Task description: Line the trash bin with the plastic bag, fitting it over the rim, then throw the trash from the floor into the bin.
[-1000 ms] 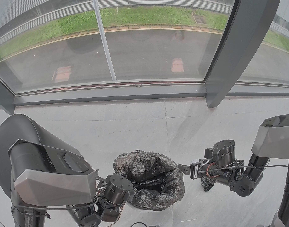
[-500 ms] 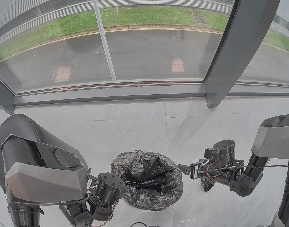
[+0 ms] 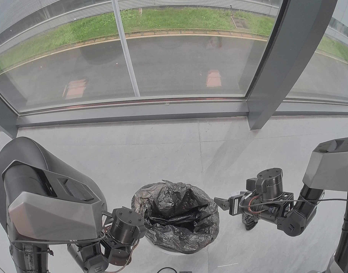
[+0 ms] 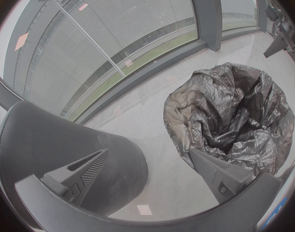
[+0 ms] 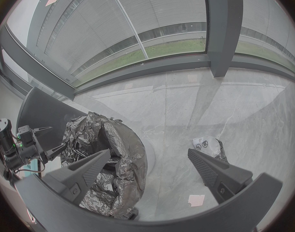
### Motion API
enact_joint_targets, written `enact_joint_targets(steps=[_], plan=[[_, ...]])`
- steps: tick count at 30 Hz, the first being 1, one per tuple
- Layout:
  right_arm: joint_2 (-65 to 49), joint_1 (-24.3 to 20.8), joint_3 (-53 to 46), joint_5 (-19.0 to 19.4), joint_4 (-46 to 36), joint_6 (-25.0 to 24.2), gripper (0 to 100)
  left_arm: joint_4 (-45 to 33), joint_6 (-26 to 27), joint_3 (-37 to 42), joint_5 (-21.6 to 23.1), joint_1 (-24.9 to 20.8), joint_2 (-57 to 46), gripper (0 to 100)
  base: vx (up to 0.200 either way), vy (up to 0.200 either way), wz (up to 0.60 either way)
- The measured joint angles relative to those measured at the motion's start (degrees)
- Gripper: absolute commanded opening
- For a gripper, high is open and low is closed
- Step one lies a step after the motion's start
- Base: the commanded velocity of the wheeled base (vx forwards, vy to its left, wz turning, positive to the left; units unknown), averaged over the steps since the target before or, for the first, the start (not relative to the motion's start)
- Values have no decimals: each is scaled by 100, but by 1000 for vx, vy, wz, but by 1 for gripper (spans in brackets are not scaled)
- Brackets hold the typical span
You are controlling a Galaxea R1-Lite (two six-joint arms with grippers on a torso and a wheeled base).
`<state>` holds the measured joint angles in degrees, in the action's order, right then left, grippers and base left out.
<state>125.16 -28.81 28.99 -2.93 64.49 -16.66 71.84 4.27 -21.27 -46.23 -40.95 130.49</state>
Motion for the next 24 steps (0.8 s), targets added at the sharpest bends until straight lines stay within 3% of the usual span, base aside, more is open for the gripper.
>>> enact_joint_targets(steps=[15, 24], plan=[[44, 0, 6, -13, 5, -2, 100, 1527, 7, 271, 94, 68, 1000, 100, 0, 0, 0], [98, 0, 22, -24, 10, 5, 100, 1716, -440, 269, 881, 126, 1574, 100, 0, 0, 0]])
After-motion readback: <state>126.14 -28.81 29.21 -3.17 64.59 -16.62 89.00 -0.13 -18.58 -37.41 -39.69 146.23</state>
